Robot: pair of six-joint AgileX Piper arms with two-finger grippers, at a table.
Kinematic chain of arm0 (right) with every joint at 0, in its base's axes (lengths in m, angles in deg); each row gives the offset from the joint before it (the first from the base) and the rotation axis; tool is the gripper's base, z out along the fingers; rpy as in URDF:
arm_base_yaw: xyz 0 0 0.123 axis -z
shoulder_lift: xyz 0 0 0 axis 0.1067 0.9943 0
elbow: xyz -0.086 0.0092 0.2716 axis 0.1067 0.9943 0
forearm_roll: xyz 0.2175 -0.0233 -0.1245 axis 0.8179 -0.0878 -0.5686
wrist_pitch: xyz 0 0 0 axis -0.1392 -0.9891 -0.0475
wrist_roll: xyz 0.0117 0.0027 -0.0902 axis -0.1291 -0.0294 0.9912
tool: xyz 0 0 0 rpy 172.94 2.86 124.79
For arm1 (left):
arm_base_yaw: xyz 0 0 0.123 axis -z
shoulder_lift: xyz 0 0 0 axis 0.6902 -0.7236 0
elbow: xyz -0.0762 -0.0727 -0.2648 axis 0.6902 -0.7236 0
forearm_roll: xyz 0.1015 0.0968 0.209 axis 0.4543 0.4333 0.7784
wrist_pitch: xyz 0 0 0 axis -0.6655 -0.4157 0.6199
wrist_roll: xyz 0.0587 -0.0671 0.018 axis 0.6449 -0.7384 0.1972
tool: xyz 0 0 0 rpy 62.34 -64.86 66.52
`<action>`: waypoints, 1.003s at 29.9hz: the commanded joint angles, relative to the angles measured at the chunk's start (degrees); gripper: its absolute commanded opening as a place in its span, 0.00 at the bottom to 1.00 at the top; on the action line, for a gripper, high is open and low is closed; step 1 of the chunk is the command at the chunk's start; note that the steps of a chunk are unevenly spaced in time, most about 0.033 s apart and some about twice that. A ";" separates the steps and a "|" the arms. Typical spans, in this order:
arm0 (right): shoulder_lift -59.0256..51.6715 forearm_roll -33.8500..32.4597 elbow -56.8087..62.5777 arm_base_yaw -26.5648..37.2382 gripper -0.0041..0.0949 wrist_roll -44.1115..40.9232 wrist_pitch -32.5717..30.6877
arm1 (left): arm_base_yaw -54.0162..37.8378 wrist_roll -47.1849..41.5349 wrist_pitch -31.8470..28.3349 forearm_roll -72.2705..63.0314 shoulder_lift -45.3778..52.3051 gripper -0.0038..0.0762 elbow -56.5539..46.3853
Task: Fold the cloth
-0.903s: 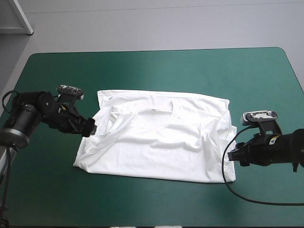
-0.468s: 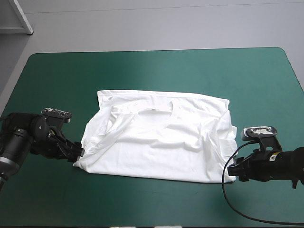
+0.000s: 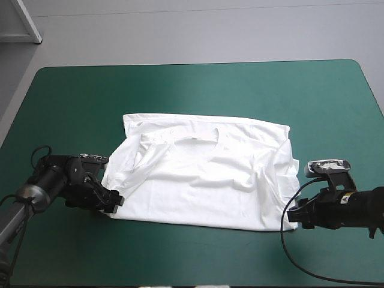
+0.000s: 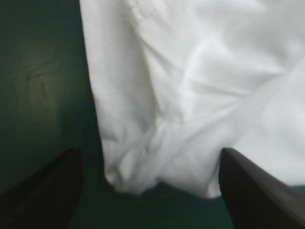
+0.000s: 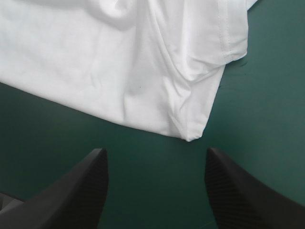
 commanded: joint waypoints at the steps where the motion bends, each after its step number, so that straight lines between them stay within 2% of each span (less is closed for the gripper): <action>1: -0.30 1.36 -1.31 -0.03 0.61 0.46 1.11 | 0.33 -0.43 -2.74 -0.82 -3.06 0.73 1.08; 4: -0.08 1.36 -1.31 -0.03 0.61 0.70 1.11 | 0.43 -0.06 -2.62 -1.50 -7.10 0.71 1.08; 6: 0.77 1.23 -1.22 -0.68 0.61 1.31 1.53 | 0.43 0.17 -2.62 -1.80 -8.92 0.64 1.08; 8: 1.74 1.10 -1.22 -2.56 0.61 2.39 2.30 | 0.43 0.17 -2.29 -1.80 -9.77 0.52 0.93; 12: 5.47 0.42 -1.22 -6.43 0.61 0.76 4.22 | 0.43 1.76 -2.33 -1.68 -9.77 0.20 0.51; 14: 8.01 -0.55 -1.22 -7.41 0.61 -0.58 5.60 | 0.43 2.18 -2.78 -1.80 -9.77 0.07 0.51; 19: 15.25 -0.85 -1.22 -9.45 0.61 -0.70 8.19 | 0.43 2.18 -4.09 -1.80 -9.67 0.07 0.51; 23: 20.35 -5.82 -1.19 -11.21 0.61 -3.82 9.36 | 0.43 2.18 -4.21 -1.66 -9.67 0.07 0.51; 27: 22.67 -7.50 -1.08 -13.30 0.61 -5.40 10.16 | 0.43 2.18 -4.21 -1.60 -9.67 0.07 0.51; 30: 23.42 -7.94 0.71 -15.07 0.61 -6.58 13.53 | 0.43 2.18 -4.21 -1.72 -9.67 0.07 0.51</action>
